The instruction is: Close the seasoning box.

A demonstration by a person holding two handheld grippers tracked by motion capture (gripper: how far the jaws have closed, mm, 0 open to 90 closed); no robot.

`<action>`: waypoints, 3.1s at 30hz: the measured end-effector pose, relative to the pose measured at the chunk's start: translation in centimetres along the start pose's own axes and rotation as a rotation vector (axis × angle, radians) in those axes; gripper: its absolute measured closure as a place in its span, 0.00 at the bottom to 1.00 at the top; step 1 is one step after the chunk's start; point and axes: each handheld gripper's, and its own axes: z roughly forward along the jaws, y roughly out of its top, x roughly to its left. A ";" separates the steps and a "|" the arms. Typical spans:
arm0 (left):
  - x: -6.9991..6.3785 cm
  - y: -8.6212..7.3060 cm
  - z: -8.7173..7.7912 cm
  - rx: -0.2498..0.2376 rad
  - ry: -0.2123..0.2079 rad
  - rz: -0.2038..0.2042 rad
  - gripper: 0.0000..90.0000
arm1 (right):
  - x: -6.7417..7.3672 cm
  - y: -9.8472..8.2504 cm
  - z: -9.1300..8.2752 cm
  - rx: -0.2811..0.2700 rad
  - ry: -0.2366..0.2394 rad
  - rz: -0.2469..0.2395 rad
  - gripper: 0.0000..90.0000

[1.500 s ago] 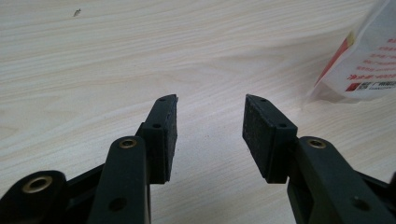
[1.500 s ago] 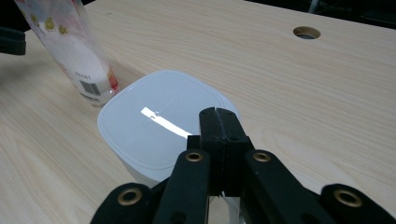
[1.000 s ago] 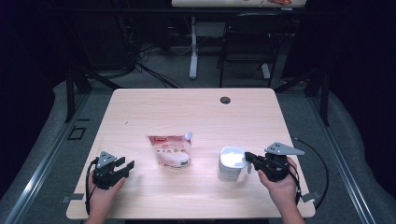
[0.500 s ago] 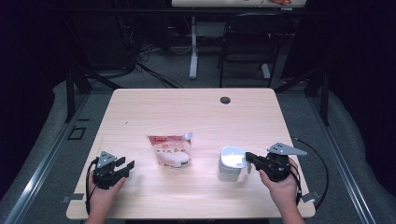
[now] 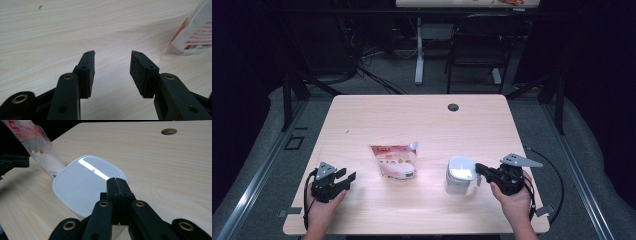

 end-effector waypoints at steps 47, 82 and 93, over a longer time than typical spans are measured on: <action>0.1 0.0 0.0 0.002 0.000 0.001 0.61 | -1.4 -0.9 -0.2 0.012 0.025 0.121 1.00; 0.1 0.1 -0.1 -0.004 -0.003 -0.002 0.61 | -2.1 -2.1 -0.3 0.058 -0.079 0.097 0.86; 0.1 0.1 -0.2 -0.006 -0.005 -0.006 0.61 | -1.6 -3.4 -0.8 0.118 -0.114 0.049 0.82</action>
